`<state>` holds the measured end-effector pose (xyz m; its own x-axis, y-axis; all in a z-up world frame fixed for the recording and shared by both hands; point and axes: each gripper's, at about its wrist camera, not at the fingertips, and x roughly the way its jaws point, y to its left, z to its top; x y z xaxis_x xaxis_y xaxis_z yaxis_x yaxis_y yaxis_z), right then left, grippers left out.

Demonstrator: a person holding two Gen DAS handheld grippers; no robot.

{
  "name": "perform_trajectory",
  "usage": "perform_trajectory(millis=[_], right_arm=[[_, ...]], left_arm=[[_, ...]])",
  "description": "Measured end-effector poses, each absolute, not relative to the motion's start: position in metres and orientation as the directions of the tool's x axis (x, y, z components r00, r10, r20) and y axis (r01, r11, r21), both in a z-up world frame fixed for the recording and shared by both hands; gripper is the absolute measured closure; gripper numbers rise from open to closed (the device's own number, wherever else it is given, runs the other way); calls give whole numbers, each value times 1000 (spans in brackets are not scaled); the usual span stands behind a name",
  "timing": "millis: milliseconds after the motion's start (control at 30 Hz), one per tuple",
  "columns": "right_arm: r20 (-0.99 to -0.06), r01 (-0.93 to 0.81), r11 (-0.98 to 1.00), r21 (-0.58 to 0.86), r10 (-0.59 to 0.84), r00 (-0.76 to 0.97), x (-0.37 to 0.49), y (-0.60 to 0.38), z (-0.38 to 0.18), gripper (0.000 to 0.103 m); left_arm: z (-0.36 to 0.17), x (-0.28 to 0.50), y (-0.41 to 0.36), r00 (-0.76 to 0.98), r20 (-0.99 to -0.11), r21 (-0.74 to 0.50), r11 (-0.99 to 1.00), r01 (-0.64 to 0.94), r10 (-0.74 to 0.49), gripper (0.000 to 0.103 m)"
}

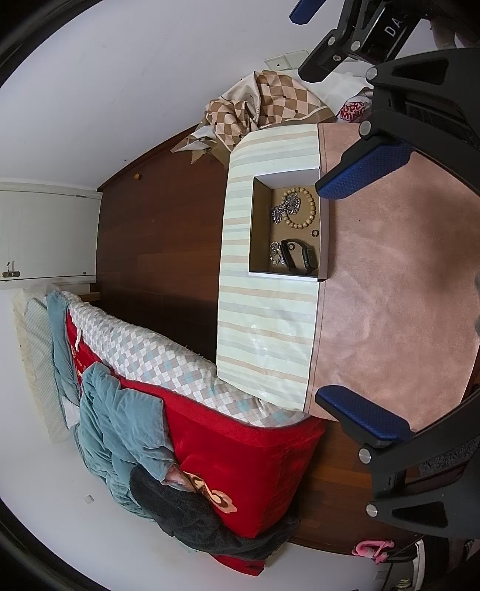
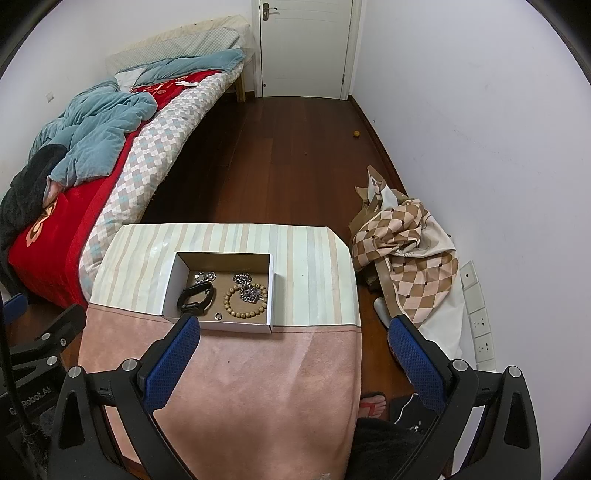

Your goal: Organize jewelry

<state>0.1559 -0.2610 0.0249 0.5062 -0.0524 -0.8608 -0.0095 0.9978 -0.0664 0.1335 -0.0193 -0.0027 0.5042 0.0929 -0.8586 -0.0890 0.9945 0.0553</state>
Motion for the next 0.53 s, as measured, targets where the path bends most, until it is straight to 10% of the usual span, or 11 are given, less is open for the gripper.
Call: perform_trajectory(millis=[533], right_arm=[[-861, -11, 998, -65, -51, 506, 156, -261, 25, 0]], left_arm=[[2, 128, -21, 516, -853, 37, 995, -89, 78, 0]])
